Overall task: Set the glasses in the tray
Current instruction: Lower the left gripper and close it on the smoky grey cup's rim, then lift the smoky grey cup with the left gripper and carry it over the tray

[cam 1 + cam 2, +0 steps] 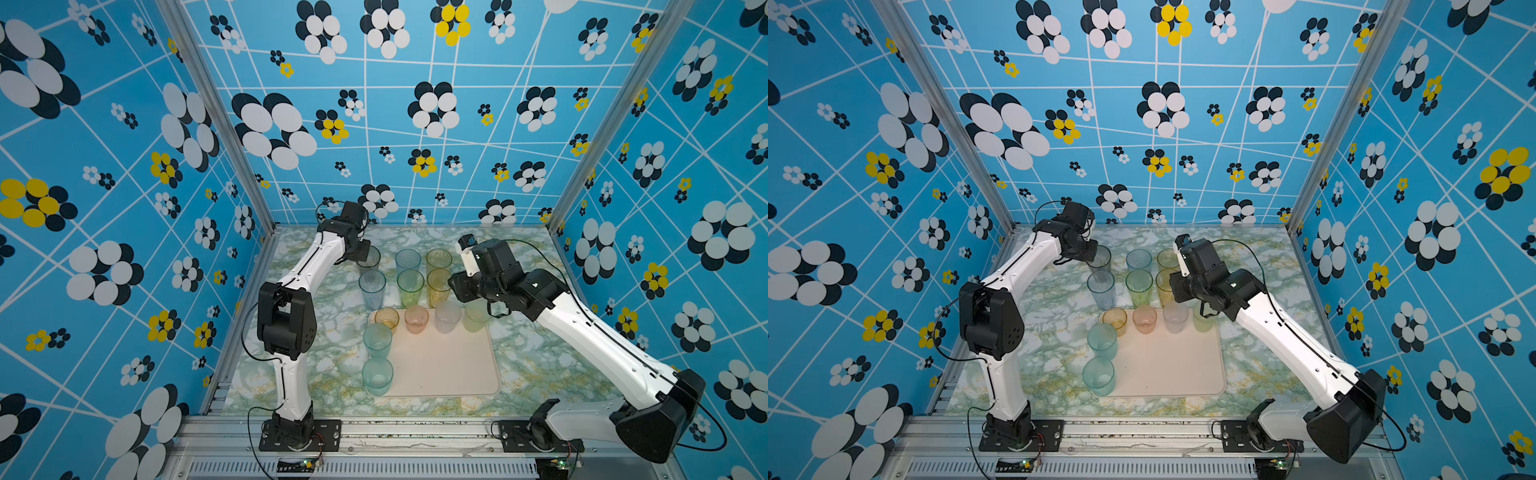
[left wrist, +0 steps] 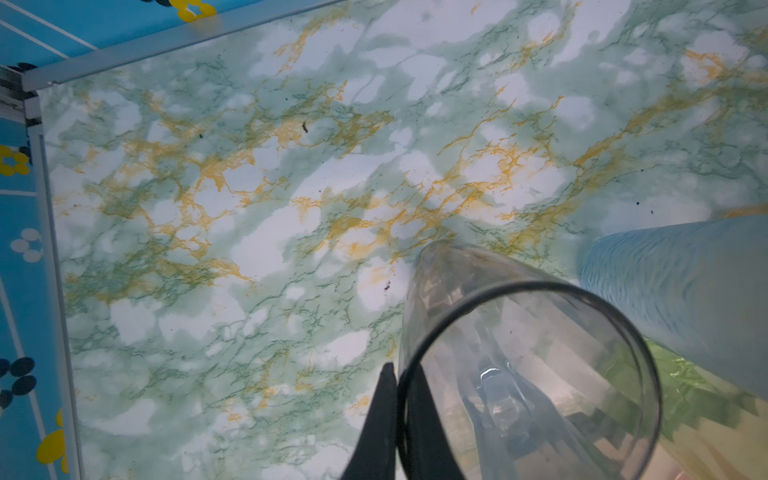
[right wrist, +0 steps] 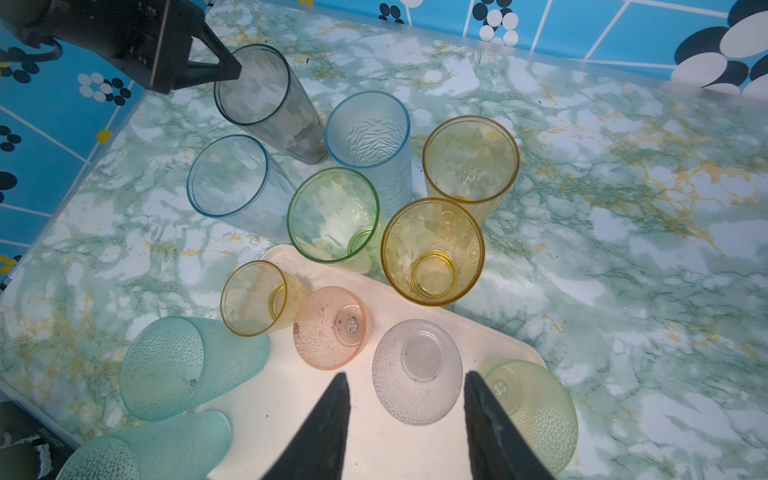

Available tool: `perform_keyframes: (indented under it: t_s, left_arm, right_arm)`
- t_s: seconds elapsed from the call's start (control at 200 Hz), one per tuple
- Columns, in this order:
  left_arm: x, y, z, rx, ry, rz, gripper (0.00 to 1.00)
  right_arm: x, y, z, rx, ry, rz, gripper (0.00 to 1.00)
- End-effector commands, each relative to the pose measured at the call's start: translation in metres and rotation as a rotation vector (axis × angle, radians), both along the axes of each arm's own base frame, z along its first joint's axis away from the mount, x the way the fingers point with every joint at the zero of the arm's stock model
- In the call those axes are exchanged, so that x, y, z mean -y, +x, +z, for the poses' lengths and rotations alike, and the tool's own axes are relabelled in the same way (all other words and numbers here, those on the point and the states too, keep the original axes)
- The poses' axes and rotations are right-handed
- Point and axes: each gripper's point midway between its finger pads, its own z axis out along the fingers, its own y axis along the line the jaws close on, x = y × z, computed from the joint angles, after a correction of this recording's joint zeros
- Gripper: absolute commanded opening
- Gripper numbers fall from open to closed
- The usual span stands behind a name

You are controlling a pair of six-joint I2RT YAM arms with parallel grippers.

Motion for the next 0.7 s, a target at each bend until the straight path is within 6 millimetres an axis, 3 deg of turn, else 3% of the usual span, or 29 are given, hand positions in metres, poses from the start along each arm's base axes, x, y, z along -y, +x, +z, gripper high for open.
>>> perform_keyframes:
  t_s: [0.0, 0.08, 0.155, 0.285, 0.455, 0.585, 0.695]
  left_arm:
    - [-0.007, 0.005, 0.054, 0.153, -0.009, 0.010, 0.00]
    - [-0.007, 0.005, 0.065, 0.177, -0.014, 0.005, 0.00]
    - [-0.008, -0.004, 0.094, 0.225, -0.032, -0.004, 0.00]
    - [-0.002, -0.031, 0.130, 0.252, -0.074, -0.050, 0.00]
    - [0.014, -0.086, 0.177, 0.309, -0.082, -0.149, 0.00]
    - [0.037, -0.131, 0.211, 0.366, -0.083, -0.249, 0.00]
    - [0.056, -0.168, 0.225, 0.371, -0.091, -0.342, 0.00]
  right_arm:
    - [0.000, 0.001, -0.009, -0.017, 0.019, -0.012, 0.47]
    - [0.001, 0.001, -0.010, -0.015, 0.017, -0.020, 0.47]
    - [0.007, 0.002, -0.011, -0.009, 0.008, -0.040, 0.47]
    - [0.025, 0.003, -0.014, 0.003, -0.001, -0.102, 0.46]
    - [0.052, -0.002, -0.017, -0.003, 0.031, -0.187, 0.46]
    - [0.058, -0.008, -0.015, -0.003, 0.040, -0.203, 0.46]
    - [0.061, -0.012, -0.010, 0.004, 0.049, -0.212, 0.46]
